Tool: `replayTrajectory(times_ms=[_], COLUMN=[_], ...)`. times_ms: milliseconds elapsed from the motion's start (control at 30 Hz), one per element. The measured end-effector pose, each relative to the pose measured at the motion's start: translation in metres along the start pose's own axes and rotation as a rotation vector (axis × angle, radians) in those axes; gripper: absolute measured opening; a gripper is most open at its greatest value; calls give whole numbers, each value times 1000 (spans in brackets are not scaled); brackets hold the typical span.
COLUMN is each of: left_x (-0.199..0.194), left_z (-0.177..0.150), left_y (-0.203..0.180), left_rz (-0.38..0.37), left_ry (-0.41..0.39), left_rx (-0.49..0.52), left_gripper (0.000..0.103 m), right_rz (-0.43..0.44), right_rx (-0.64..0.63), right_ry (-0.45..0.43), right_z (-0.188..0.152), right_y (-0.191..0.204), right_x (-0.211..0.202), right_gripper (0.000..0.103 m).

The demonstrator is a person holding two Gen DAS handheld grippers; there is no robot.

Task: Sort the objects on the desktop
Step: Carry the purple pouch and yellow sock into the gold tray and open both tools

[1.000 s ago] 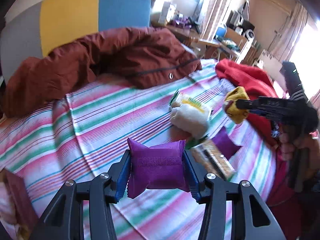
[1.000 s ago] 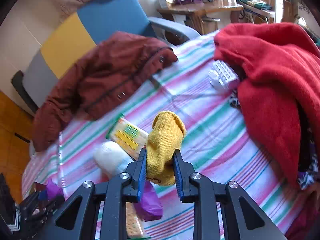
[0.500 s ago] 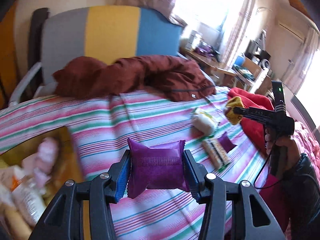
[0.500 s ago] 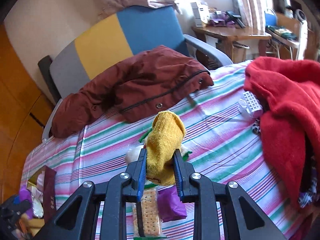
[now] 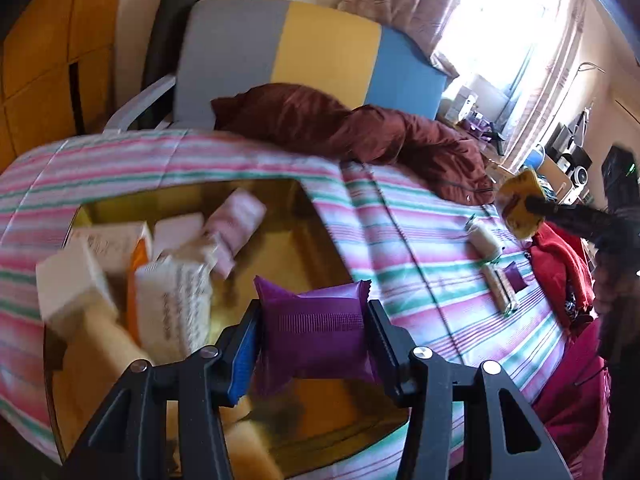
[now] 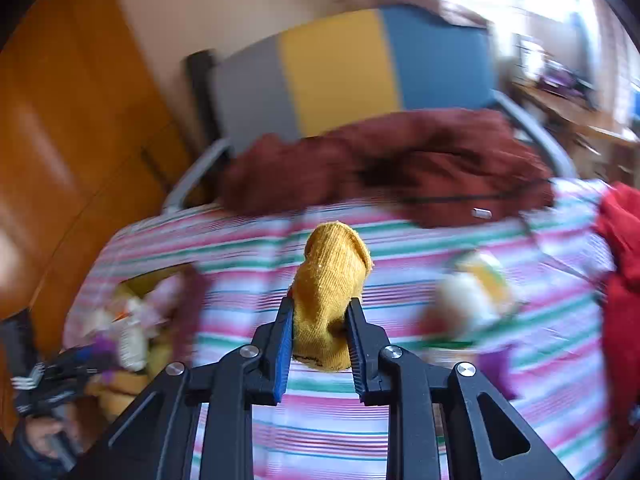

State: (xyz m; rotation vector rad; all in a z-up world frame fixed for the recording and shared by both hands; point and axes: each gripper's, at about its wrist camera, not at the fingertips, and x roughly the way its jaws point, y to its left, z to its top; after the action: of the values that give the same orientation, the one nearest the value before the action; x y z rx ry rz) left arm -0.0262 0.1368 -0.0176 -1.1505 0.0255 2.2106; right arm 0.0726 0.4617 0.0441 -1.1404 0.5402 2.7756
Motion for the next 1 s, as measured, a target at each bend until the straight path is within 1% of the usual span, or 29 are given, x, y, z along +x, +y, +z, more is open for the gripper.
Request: replayTrajectory(times_ms=[67,233,367,433,500,567,667,700,767,867,1000], left_x=[1,7,8,6,5,4,2,2,2,-1,1], left_z=[-9,-25,-33,-33,-34,-36,-38,-39,-40,-42,-43], left_y=[6,8,11,9,8,8,9,9,9,7,4], left_rz=[2,2,6,18,31,39,60,69,84,107,128], left_ry=[7,25,26,21,20,19,13,12,11,4,8], left_rx=[-9,-11,-22,-2,9,8,14,16,17,30,43], left_gripper=[52,54,58,62,63,63,63,63,63,63,63], right_rz=[62,158,196,210,206,206,216,220,216,216,217], right_rx=[-55,-143,-175,-181,-201,-209,-206,-201,-192,-178,-154], right_ry=[21,66,112,133,153,177,195,200,206,215,217], right_z=[0,-3,-7,-11,-15,-21,-28,-30,-33,-37,-41], right_y=[39,112,157,172,185,194,198,199,197,194,187], right_x=[11,42,73,86,99,108,114,115,117,119,117], right_gripper=[25,25,25,28,31,32,33,36,41,41,45])
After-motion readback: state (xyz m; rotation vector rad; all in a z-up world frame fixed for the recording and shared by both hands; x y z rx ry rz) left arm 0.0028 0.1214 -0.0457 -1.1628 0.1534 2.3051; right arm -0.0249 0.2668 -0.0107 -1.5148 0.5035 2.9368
